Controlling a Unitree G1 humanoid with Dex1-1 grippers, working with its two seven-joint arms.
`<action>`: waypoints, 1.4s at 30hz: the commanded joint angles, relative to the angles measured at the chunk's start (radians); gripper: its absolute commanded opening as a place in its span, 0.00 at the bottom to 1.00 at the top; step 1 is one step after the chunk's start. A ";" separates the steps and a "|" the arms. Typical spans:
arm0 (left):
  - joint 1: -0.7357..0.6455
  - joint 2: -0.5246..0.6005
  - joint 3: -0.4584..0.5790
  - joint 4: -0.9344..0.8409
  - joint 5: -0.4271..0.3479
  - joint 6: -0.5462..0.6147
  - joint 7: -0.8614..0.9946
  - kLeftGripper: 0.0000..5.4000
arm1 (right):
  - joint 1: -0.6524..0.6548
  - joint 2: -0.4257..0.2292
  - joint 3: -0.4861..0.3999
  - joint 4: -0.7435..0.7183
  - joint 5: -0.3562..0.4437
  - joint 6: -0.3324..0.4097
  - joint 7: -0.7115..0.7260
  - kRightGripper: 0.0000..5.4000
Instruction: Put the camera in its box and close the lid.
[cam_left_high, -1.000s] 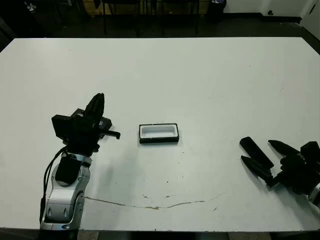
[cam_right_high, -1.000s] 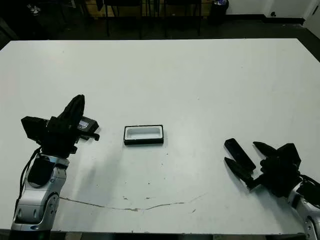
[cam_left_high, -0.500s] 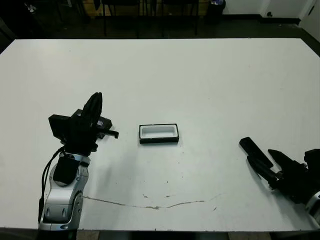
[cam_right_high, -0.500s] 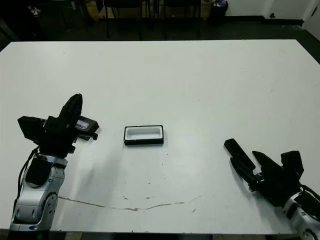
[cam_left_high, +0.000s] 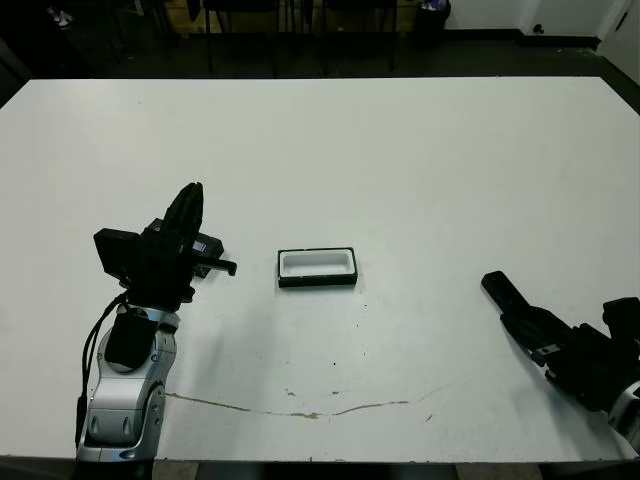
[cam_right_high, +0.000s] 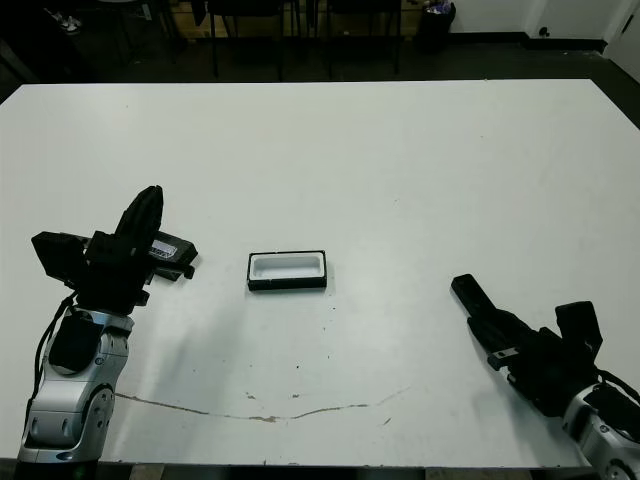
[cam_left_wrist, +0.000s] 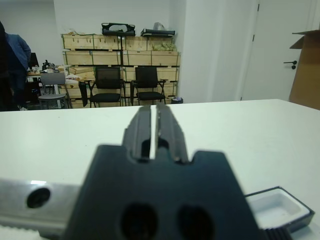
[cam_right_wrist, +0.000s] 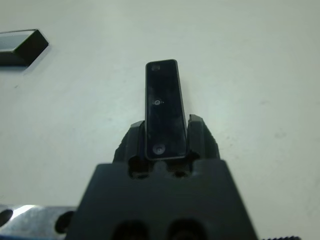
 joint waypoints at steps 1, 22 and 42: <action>0.012 0.009 0.002 0.010 0.008 0.014 0.002 0.00 | 0.039 -0.002 0.058 0.092 -0.041 0.049 0.026 0.13; 0.021 0.009 -0.009 0.000 0.026 0.038 0.007 0.00 | -0.458 -0.059 -0.011 0.029 0.082 0.111 0.058 0.12; -0.001 0.015 0.036 0.035 -0.004 0.025 0.006 0.00 | -1.073 0.028 0.562 0.397 -0.303 -0.039 0.476 0.12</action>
